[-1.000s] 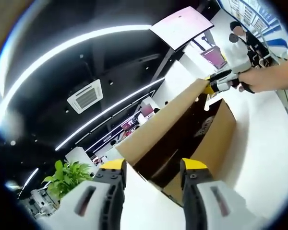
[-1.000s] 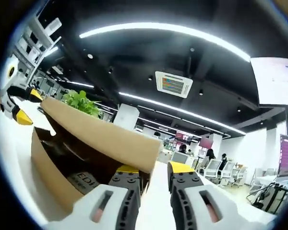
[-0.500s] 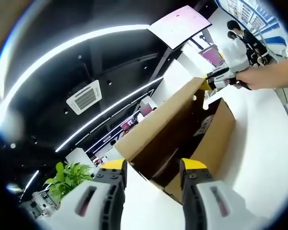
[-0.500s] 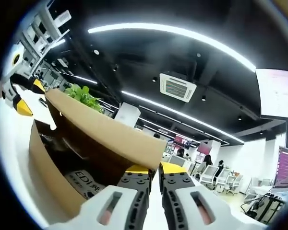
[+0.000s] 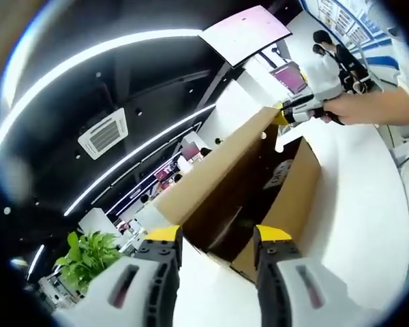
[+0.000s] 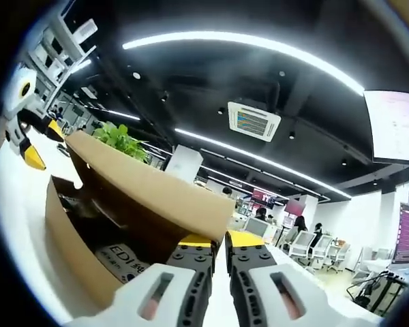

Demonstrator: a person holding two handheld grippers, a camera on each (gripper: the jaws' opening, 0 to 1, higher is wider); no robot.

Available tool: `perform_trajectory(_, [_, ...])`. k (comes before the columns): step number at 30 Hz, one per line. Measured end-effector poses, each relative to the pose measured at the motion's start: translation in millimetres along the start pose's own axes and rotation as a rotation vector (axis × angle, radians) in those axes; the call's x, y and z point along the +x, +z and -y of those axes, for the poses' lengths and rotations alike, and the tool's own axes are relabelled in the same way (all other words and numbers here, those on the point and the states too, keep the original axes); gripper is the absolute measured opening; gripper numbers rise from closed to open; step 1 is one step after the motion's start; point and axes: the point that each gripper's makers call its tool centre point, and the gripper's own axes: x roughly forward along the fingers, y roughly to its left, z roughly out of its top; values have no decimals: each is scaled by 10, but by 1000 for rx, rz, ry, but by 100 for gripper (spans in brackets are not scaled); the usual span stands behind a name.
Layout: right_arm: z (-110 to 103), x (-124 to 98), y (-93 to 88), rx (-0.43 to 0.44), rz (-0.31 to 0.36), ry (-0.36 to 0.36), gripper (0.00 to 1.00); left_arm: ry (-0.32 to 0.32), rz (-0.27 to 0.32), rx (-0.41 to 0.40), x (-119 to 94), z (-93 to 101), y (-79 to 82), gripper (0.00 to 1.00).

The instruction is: Operate the shoe box by opening the lid, removing the specified soft item, and placing it in the target area until the item is outside and the box remains undamaged.

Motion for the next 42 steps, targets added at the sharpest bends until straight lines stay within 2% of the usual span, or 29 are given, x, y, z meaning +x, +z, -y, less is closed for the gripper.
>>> perform_trajectory(3, [4,9,7,3,-5,3,4,-40,-2,19,-14,-29,5,37])
perform_trajectory(4, [7,9,14,6,-5,4,4,-50,0,6,-21,-34,18,37])
perform_trajectory(5, [9,11,9,4,-9,5,4,-85,-8,-45,-30,11,19,38])
perform_trajectory(7, [9,12,9,9,-10,6,4,-110,19,-50,-38,27,70,38])
perform_trajectory(10, [13,28,-1,7,-11,6,4,-169,24,-54,-37,109,95,36])
perform_trajectory(11, [15,30,-2,7,-11,7,4,-196,15,-35,-35,146,82,33])
perform_trajectory(12, [15,31,-2,3,-12,10,4,-261,-18,-13,-40,231,29,31])
perform_trajectory(13, [20,37,-14,-2,-14,13,4,-272,-28,-12,-31,237,13,31])
perform_trajectory(14, [22,39,-21,0,-15,15,4,-261,-11,-45,3,192,23,31])
perform_trajectory(16, [19,38,-28,3,-18,20,4,-347,-27,-108,-3,254,-1,35])
perform_trajectory(18, [18,43,-29,7,-20,23,4,-375,-14,-116,7,241,31,37])
perform_trajectory(20, [18,46,-18,11,-19,21,4,-383,2,-122,20,197,73,31])
perform_trajectory(21, [18,49,-15,11,-18,19,4,-411,-1,-162,6,232,94,29])
perform_trajectory(23, [22,53,-11,13,-19,17,4,-412,-3,-182,18,194,116,30])
perform_trajectory(26, [27,59,0,11,-20,20,4,-477,-41,-199,0,277,77,30])
perform_trajectory(28, [24,64,-4,14,-20,21,4,-499,-48,-193,6,306,65,31])
perform_trajectory(33, [27,61,3,24,-18,28,4,-508,-67,-177,65,317,22,32])
perform_trajectory(34, [31,63,5,32,-18,29,4,-537,-86,-168,63,358,-13,32])
perform_trajectory(38, [71,89,19,76,-14,39,4,-574,-123,-137,106,427,-99,30])
perform_trajectory(42, [43,86,15,84,-17,39,3,-592,-113,-168,138,441,-51,30])
